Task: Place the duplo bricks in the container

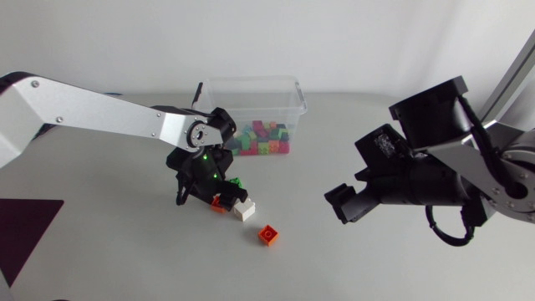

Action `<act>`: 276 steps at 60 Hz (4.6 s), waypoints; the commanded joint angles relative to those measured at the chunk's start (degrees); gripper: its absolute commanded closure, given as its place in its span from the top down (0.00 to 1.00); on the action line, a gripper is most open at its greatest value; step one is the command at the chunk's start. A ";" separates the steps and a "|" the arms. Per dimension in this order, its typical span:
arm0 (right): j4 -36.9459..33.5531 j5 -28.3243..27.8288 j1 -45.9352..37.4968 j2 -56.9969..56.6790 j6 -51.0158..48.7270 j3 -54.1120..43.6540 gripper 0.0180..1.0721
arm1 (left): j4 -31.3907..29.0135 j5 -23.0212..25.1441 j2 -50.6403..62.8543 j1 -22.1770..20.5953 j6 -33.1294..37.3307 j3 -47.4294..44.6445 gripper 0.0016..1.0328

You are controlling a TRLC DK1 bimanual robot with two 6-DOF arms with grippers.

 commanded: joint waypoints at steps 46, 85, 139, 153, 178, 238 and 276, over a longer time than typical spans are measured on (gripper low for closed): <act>2.13 -2.34 12.91 22.47 0.54 4.88 0.95 | 0.83 1.78 -14.03 6.85 3.21 0.26 0.25; 0.73 -2.95 16.95 41.28 2.38 17.01 0.85 | 3.91 4.86 -17.90 11.86 4.18 9.23 0.25; -3.84 -2.95 15.64 40.05 1.59 19.73 0.31 | 7.16 6.35 -7.70 11.77 3.13 21.89 0.26; -8.24 -3.83 12.65 33.02 0.45 20.96 0.31 | 7.69 6.44 -3.13 11.69 2.60 26.37 0.27; -11.40 -6.56 5.88 26.43 -1.57 27.90 0.31 | 8.92 6.35 -3.57 11.95 3.30 27.33 0.94; -6.04 -7.79 -2.21 38.64 0.63 54.10 0.30 | 14.54 7.41 -22.20 11.95 21.41 -5.19 0.93; -1.82 -5.24 -2.56 48.75 1.42 64.73 0.30 | 14.54 7.41 -21.32 11.95 22.02 -6.15 0.93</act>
